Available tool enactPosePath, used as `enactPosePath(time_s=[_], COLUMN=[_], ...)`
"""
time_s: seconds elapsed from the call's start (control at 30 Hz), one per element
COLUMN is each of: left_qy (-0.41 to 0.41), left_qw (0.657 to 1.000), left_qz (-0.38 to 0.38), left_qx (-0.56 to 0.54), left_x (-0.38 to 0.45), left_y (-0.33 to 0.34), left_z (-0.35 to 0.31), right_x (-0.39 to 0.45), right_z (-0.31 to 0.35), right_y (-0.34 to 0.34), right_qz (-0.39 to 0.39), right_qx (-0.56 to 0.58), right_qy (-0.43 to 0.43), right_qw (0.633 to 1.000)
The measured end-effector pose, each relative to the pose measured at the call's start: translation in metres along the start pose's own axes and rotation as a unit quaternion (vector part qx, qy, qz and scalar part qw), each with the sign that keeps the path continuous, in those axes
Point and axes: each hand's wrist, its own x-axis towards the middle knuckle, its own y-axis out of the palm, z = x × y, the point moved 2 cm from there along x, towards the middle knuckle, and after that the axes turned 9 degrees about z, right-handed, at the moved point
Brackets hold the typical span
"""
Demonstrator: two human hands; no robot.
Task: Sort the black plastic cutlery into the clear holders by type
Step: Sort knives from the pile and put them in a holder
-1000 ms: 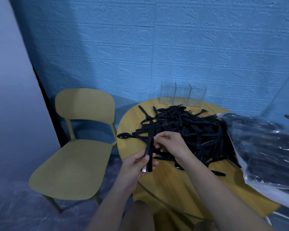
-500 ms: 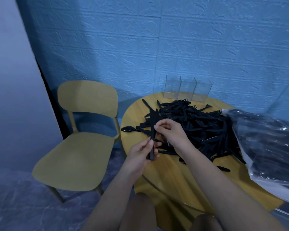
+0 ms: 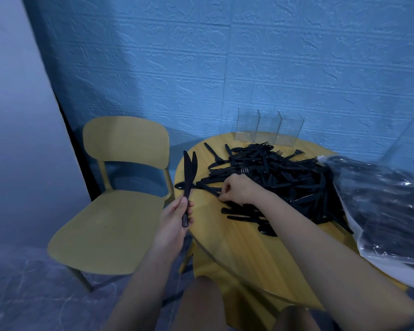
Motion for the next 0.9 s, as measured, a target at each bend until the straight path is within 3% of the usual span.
enactPosePath(time_s=[0.2, 0.4, 0.53, 0.63, 0.7, 0.8, 0.9], left_qy=[-0.011, -0.058, -0.072, -0.082, -0.081, -0.075, -0.064], left_qw=[1.0, 0.997, 0.991, 0.985, 0.985, 0.987, 0.992], left_qz=[0.001, -0.003, 0.009, 0.022, 0.036, 0.047, 0.056], left_qx=[-0.006, -0.06, -0.109, -0.148, -0.151, -0.134, -0.098], left_x=[-0.001, 0.002, -0.003, -0.006, -0.008, -0.009, -0.009], left_y=[-0.002, -0.001, 0.007, 0.019, 0.025, 0.031, 0.035], left_z=[-0.001, 0.001, 0.004, 0.007, 0.009, 0.012, 0.014], right_x=[-0.018, -0.047, -0.068, -0.078, -0.082, -0.081, -0.077], right_z=[-0.017, -0.028, -0.021, -0.011, -0.006, -0.001, 0.008], right_y=[-0.028, -0.048, -0.041, -0.021, -0.007, 0.01, 0.025], right_qz=[-0.06, -0.226, -0.315, -0.308, -0.309, -0.313, -0.324], right_qx=[0.178, 0.325, 0.345, 0.362, 0.294, 0.105, -0.061], right_qy=[-0.026, -0.087, -0.144, -0.189, -0.222, -0.249, -0.27], right_qw=[0.982, 0.914, 0.872, 0.86, 0.877, 0.91, 0.905])
